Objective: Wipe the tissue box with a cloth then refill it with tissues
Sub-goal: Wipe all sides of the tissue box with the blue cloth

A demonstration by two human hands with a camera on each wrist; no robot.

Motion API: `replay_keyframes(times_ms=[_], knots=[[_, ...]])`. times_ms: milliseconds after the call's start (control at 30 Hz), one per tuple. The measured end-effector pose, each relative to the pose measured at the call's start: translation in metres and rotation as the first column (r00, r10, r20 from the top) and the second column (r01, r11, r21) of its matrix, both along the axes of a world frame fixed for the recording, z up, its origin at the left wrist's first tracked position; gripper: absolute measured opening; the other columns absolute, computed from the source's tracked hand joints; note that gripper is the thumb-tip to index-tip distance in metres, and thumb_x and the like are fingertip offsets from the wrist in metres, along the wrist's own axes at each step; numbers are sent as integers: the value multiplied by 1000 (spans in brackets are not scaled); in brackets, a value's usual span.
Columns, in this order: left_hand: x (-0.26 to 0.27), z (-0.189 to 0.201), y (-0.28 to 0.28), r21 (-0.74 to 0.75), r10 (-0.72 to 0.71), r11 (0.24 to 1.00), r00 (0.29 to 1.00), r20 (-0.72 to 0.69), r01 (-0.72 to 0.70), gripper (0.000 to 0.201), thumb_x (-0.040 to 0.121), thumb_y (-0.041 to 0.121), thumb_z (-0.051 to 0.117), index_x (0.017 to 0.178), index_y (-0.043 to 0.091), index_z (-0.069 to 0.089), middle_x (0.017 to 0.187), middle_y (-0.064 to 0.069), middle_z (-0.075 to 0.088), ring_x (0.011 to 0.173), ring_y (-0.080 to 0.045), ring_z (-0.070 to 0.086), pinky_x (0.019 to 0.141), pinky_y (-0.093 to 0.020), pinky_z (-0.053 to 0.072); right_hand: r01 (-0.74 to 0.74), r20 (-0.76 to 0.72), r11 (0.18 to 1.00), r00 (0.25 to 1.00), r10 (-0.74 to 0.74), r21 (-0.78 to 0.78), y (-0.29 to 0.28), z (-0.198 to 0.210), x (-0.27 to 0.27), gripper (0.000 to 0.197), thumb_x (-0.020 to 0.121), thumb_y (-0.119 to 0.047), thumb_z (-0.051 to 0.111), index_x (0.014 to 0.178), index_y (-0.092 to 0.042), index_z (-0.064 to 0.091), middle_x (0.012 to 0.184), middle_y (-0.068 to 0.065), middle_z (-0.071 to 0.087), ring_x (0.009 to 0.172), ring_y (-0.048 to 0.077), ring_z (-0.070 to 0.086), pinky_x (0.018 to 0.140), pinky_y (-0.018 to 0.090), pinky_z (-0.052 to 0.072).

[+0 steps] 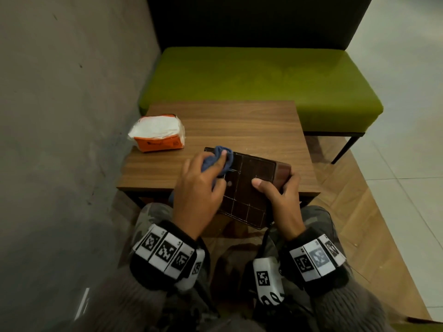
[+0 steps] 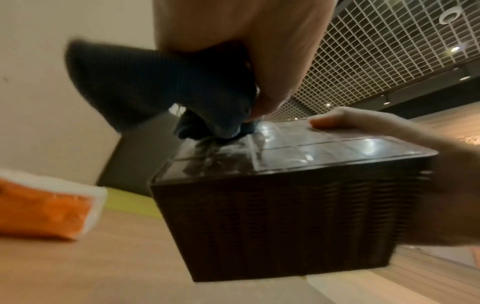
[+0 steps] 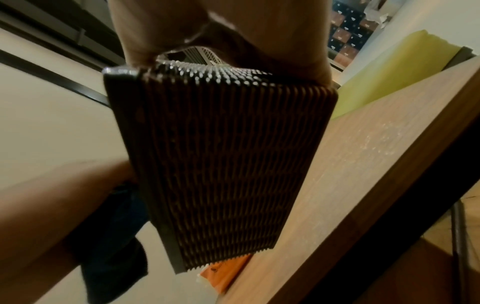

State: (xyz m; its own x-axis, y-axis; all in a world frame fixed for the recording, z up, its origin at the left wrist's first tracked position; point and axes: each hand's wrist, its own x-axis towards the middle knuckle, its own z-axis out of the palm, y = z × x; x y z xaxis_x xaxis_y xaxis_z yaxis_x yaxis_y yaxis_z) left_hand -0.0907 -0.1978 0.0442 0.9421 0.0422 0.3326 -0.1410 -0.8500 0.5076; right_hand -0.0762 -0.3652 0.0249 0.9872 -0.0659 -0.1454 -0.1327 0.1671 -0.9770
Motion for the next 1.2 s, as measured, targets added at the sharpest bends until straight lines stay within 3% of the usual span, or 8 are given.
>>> replay_keyframes(times_ms=[167,367,533,700,900,967,1033,1200], knots=[[-20,0,-16,72,-130,989,991,40,127,52,81,25,40,131,24,53,119,-2,54,103,-17,47,79,-26,43,29,-21,998,999,-28,53,-2,1,3,71,63,-26,73,122,-16,35,109,4,55,97,17,62,72,28,55],[-8,10,-18,56,-70,996,994,83,65,50,81,23,42,129,22,56,116,-2,56,102,-19,49,78,-29,46,11,-17,1000,1000,-11,21,1,0,-2,69,62,-27,73,120,-14,39,103,1,58,87,10,64,64,20,54],[-39,-6,-15,97,-107,990,994,37,103,49,82,24,43,129,23,55,117,-1,56,102,-14,46,77,-29,47,3,-29,999,1000,-2,49,-5,0,0,76,56,-30,78,119,-15,39,104,2,58,91,13,66,69,24,55],[-14,1,-11,36,22,999,998,66,-24,50,81,23,41,129,24,55,115,-2,56,100,-18,46,78,-28,43,-6,-4,999,1000,6,45,0,2,-2,70,62,-25,74,121,-13,38,104,1,57,91,14,64,66,21,55],[-23,-9,-9,42,-22,999,1000,15,22,49,82,27,40,128,28,56,117,1,55,101,-15,46,78,-32,47,-1,-31,997,1000,3,76,-7,3,2,77,54,-33,78,118,-17,39,107,1,59,89,11,67,71,27,56],[-10,-9,-2,24,56,998,998,11,-56,46,83,25,44,128,28,56,117,-2,55,101,-19,46,77,-32,46,0,-47,995,999,5,100,-4,0,-1,83,52,-36,78,122,-17,37,108,1,59,91,12,67,72,28,57],[-5,-9,1,-27,140,990,990,-16,-141,45,84,21,51,127,27,57,117,-4,55,103,-20,45,79,-36,48,6,-39,996,999,-2,94,-1,0,-3,78,57,-29,77,122,-15,37,105,0,59,89,11,67,70,24,56],[-31,-4,-34,1,-84,996,996,23,84,49,82,26,41,128,27,55,116,3,53,101,-13,45,78,-27,47,44,-67,992,997,-37,116,3,-2,-2,66,63,-22,71,119,-13,38,102,3,59,88,14,65,65,22,55]])
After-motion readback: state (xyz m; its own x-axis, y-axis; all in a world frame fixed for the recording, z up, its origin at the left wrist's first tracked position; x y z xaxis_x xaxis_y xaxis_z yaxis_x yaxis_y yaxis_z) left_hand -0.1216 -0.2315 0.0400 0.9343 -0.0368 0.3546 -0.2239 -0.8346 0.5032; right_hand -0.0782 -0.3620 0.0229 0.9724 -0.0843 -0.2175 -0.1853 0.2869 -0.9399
